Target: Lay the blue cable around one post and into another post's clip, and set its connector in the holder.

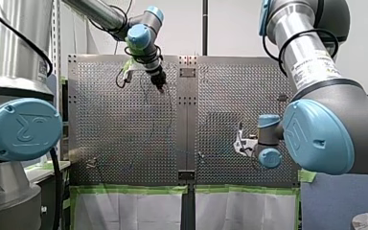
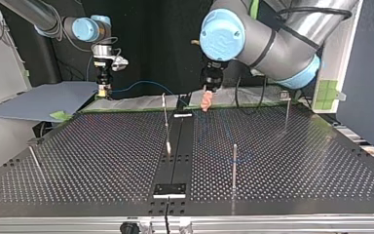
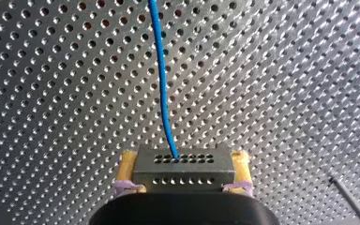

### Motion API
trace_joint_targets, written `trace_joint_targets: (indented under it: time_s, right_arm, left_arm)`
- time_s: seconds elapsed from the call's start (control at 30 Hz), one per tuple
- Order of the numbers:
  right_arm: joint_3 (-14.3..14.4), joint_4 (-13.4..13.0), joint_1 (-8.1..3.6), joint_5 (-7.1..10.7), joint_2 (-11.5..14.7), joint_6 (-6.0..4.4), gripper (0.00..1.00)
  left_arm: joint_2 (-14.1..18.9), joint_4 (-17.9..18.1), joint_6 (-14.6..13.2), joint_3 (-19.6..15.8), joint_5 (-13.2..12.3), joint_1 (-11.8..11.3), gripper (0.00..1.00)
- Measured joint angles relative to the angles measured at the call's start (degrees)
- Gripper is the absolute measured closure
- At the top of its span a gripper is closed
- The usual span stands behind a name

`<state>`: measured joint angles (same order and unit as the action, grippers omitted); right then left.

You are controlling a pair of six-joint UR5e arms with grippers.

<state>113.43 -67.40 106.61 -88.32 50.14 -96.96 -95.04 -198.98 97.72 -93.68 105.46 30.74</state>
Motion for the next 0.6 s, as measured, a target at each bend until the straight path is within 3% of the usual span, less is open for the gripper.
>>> trace_joint_targets:
  time_s: [0.13,0.27,0.6]
  right_arm:
    - [0.00,0.36,0.41,-0.01,1.18,0.75,0.99]
    - [0.00,1.40,0.69,-0.02,3.13,0.73,0.99]
    - [0.06,3.46,1.63,-0.46,4.73,0.87,0.99]
  left_arm:
    - [-2.03,2.00,0.88,-2.03,-0.84,2.02,0.00]
    - [-4.24,4.22,2.85,-4.24,-2.47,3.80,0.00]
    - [-9.45,9.42,6.34,-9.45,-2.62,4.64,0.00]
